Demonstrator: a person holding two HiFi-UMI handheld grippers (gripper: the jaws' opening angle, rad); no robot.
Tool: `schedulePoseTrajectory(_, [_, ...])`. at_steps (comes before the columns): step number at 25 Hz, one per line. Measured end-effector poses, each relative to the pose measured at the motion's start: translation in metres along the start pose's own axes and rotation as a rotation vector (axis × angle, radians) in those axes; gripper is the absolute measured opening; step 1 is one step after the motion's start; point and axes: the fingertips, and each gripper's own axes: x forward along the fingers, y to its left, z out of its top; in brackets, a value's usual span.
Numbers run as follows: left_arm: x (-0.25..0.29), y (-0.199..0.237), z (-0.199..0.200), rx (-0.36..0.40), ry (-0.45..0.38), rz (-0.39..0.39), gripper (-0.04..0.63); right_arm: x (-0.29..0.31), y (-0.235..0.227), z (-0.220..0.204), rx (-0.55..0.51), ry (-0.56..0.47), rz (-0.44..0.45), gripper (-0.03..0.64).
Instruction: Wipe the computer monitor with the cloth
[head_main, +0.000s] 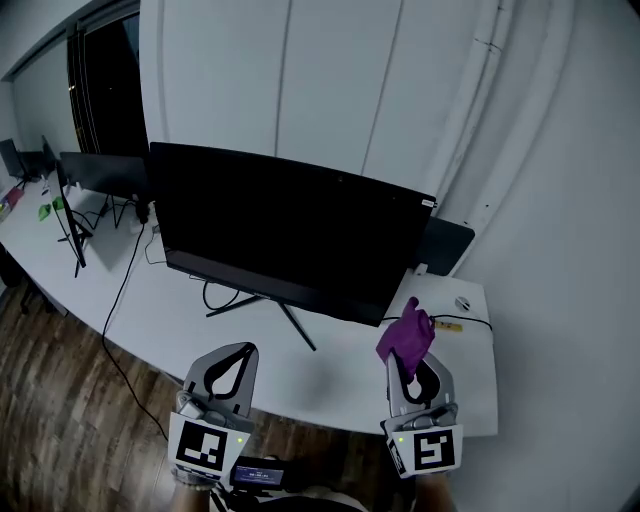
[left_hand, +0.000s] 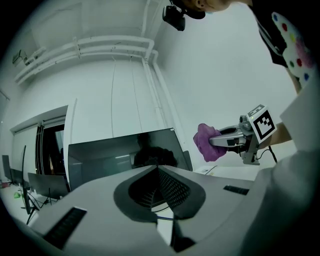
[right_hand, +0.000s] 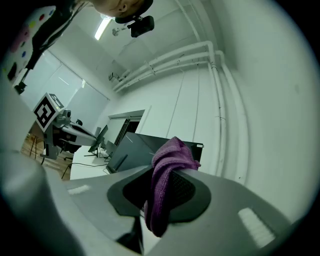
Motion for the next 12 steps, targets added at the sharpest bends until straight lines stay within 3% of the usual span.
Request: schedulePoseTrajectory(12, [0.034,0.052,-0.013,0.023,-0.012,-0.156,0.006,0.064,-0.034,0.018,-0.129,0.021,-0.213,0.084])
